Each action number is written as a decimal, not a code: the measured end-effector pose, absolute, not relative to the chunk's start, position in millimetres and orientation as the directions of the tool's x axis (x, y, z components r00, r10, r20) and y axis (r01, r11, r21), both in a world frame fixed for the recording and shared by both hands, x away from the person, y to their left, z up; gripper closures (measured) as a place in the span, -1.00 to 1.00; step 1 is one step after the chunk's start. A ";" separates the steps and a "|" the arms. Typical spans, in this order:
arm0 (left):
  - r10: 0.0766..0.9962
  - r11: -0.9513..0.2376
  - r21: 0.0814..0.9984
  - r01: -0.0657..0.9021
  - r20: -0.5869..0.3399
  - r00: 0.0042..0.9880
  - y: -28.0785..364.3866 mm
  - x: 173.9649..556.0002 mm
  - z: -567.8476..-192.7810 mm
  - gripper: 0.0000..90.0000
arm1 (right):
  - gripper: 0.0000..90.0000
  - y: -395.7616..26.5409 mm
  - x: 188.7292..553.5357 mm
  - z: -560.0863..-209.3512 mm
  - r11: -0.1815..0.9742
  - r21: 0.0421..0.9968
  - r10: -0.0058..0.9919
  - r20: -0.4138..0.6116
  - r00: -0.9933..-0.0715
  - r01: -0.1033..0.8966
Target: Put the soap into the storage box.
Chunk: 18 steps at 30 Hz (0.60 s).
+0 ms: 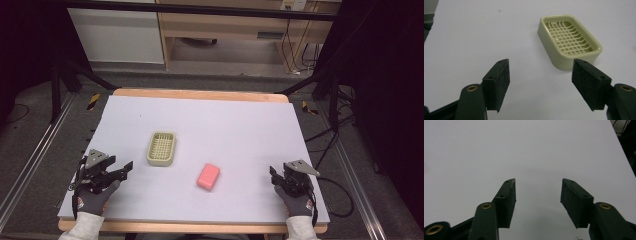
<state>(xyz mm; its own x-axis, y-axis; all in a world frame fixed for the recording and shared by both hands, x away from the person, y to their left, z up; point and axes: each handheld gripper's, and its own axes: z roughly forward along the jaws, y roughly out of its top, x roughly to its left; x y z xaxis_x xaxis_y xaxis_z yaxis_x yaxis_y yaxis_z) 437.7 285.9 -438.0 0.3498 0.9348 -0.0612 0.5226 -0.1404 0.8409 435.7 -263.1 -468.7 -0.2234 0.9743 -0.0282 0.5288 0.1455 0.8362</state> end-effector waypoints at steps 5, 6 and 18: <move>0.928 -0.136 0.846 0.515 -0.073 0.365 280.1 436.8 -433.5 -0.37 | 0.17 -261.9 434.2 -467.8 0.159 0.837 0.973 -0.041 -0.229 0.523; 0.928 -0.136 0.846 0.515 -0.073 0.365 280.1 436.8 -433.5 -0.38 | 0.17 -261.9 434.2 -467.8 0.159 0.837 0.973 -0.041 -0.229 0.523; 0.909 -0.162 0.848 0.505 -0.071 0.411 265.5 437.7 -423.4 -0.42 | 0.15 -262.4 433.9 -468.6 0.159 0.832 0.973 -0.042 -0.225 0.531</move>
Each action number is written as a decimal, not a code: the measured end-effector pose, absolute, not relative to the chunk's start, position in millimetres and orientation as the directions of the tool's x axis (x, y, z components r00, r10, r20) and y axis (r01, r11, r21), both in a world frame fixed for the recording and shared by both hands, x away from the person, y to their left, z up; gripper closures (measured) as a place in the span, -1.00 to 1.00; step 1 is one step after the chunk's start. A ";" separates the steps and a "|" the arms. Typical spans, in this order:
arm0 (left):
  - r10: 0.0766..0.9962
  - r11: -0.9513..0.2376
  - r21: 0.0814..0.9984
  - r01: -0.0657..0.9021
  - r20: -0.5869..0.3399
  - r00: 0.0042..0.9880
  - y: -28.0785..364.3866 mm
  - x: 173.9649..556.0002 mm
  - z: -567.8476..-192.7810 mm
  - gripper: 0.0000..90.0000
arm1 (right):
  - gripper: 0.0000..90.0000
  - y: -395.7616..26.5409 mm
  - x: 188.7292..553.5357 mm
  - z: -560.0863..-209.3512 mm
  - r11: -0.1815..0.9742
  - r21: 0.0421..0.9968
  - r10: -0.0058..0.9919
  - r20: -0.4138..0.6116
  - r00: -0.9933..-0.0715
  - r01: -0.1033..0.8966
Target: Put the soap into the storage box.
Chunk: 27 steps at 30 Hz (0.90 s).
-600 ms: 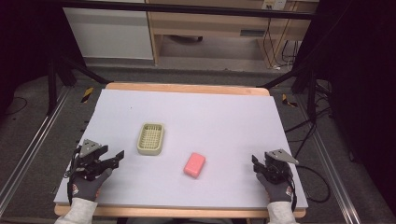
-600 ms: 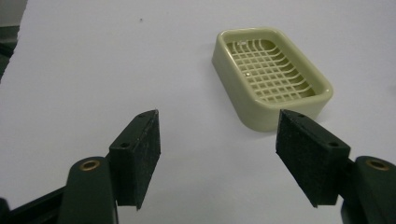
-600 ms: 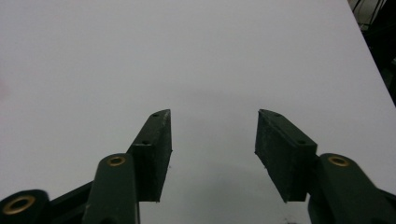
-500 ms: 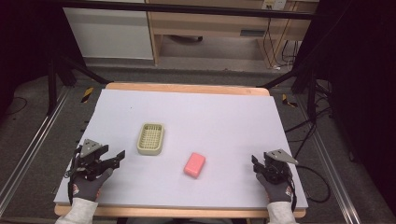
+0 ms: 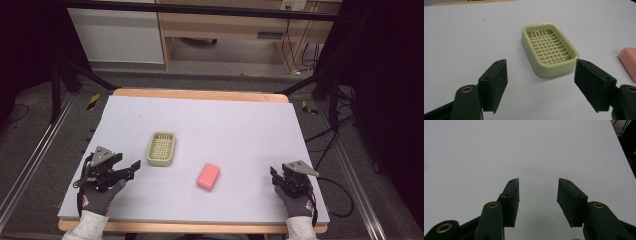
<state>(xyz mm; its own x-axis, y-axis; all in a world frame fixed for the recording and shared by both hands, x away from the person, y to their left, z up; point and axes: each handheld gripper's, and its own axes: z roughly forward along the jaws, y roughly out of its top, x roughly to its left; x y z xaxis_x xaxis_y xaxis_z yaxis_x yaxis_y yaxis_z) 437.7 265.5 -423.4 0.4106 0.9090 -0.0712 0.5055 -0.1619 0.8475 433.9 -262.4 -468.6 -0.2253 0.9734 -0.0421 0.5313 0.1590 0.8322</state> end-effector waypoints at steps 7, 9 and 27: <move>0.897 -0.179 0.851 0.494 -0.065 0.438 254.2 440.8 -415.5 -0.44 | 0.07 -261.2 434.1 -468.2 0.164 0.833 0.972 -0.046 -0.228 0.529; 0.892 -0.187 0.852 0.488 -0.061 0.448 248.3 443.5 -411.8 -0.45 | 0.04 -260.9 433.9 -467.8 0.164 0.834 0.973 -0.048 -0.227 0.527; 0.851 -0.243 0.853 0.462 -0.042 0.524 204.2 455.1 -397.1 -0.47 | -0.09 -260.6 434.9 -467.1 0.159 0.836 0.973 -0.042 -0.228 0.525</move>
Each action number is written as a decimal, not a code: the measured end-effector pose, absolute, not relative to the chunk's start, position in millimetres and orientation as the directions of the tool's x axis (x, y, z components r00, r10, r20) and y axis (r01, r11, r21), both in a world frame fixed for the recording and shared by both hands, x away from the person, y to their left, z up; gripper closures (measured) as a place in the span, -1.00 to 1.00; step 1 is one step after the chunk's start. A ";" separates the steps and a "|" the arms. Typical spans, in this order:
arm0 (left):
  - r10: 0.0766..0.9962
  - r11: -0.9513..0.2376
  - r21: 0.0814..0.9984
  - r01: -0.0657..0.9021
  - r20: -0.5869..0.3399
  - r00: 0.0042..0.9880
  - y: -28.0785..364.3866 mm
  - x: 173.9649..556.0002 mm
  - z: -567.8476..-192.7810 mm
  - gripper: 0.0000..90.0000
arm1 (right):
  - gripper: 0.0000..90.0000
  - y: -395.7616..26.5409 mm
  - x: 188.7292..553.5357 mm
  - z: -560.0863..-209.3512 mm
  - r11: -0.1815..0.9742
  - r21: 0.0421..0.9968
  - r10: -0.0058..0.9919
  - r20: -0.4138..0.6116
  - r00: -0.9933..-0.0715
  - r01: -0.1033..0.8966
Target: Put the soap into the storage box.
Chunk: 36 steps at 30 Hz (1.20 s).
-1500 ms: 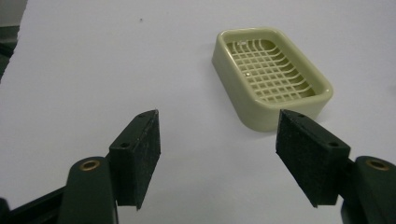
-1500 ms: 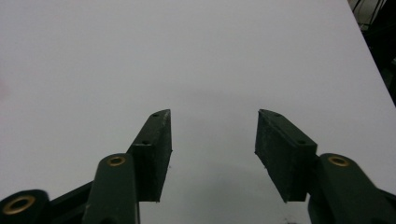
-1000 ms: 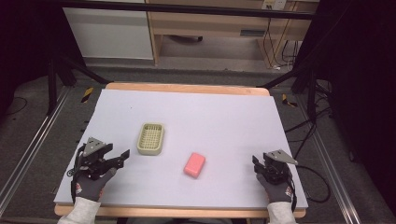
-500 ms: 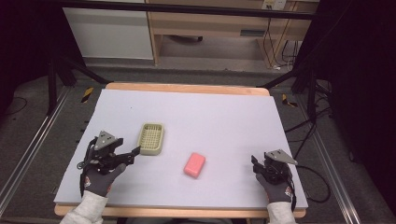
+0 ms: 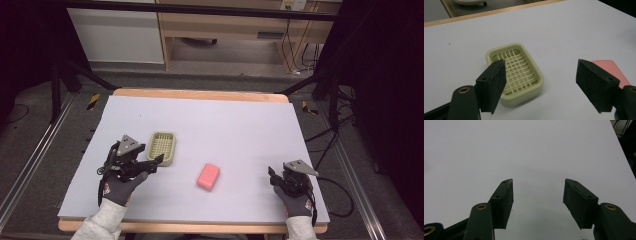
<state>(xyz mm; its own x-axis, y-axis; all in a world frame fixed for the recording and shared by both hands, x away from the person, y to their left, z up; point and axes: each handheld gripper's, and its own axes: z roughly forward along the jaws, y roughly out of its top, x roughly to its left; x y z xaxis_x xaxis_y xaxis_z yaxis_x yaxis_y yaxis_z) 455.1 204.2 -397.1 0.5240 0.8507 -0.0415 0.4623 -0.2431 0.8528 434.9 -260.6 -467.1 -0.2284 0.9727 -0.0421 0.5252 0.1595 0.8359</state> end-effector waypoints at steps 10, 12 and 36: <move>0.837 -0.255 0.846 0.468 -0.049 0.545 187.5 458.7 -397.4 -0.48 | -0.16 -261.1 435.9 -467.1 0.156 0.835 0.973 -0.040 -0.226 0.528; 0.829 -0.268 0.843 0.466 -0.044 0.557 181.4 458.8 -397.0 -0.48 | -0.17 -261.1 435.9 -466.7 0.155 0.836 0.974 -0.038 -0.225 0.527; 0.786 -0.328 0.829 0.454 -0.027 0.617 143.2 459.5 -402.9 -0.48 | -0.22 -259.8 436.9 -467.4 0.142 0.835 0.973 -0.018 -0.231 0.531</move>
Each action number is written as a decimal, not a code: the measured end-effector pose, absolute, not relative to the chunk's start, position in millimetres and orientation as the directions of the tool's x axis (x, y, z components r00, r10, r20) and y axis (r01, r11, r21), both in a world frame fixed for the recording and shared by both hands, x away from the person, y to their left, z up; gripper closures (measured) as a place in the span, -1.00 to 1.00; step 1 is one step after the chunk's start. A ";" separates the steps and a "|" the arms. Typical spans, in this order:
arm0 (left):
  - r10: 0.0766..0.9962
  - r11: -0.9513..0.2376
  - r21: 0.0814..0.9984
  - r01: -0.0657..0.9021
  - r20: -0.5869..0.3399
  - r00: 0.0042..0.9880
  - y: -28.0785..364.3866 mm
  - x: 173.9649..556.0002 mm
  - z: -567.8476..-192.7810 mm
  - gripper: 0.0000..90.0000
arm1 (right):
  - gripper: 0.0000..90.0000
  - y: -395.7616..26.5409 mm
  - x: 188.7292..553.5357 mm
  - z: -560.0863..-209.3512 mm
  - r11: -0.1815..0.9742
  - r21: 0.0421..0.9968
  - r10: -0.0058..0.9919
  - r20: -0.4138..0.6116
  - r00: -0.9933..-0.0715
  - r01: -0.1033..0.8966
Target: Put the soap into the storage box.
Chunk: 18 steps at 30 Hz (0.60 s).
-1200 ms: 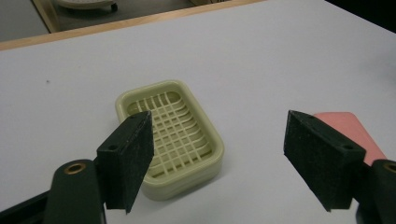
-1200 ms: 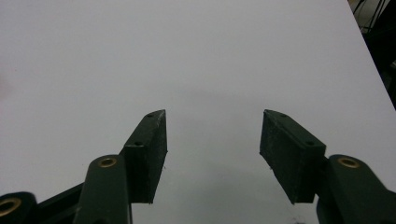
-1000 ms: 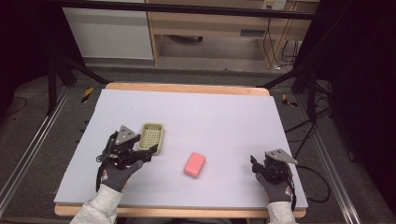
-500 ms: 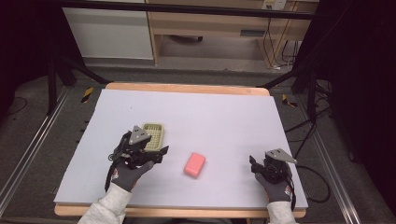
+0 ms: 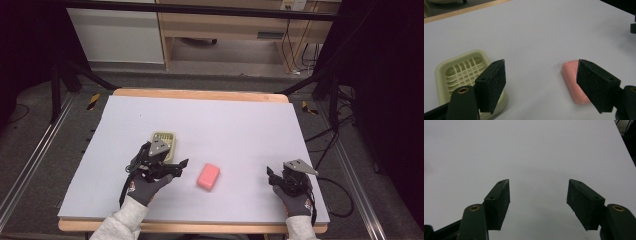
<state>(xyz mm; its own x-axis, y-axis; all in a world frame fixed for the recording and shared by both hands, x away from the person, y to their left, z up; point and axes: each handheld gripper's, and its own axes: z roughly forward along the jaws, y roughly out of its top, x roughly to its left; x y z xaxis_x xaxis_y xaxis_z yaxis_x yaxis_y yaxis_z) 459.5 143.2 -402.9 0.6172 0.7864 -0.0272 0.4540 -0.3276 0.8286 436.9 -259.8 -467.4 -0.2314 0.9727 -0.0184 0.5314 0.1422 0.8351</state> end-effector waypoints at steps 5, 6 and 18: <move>0.777 -0.342 0.823 0.453 -0.023 0.629 135.4 460.1 -404.4 -0.49 | -0.23 -259.9 436.9 -467.6 0.142 0.836 0.972 -0.017 -0.232 0.531; 0.773 -0.349 0.820 0.453 -0.022 0.634 132.2 460.1 -405.0 -0.49 | -0.23 -259.8 437.0 -467.8 0.142 0.836 0.972 -0.017 -0.233 0.531; 0.750 -0.380 0.807 0.451 -0.016 0.661 114.6 460.4 -410.2 -0.50 | -0.24 -259.6 436.9 -467.5 0.135 0.837 0.972 -0.009 -0.233 0.531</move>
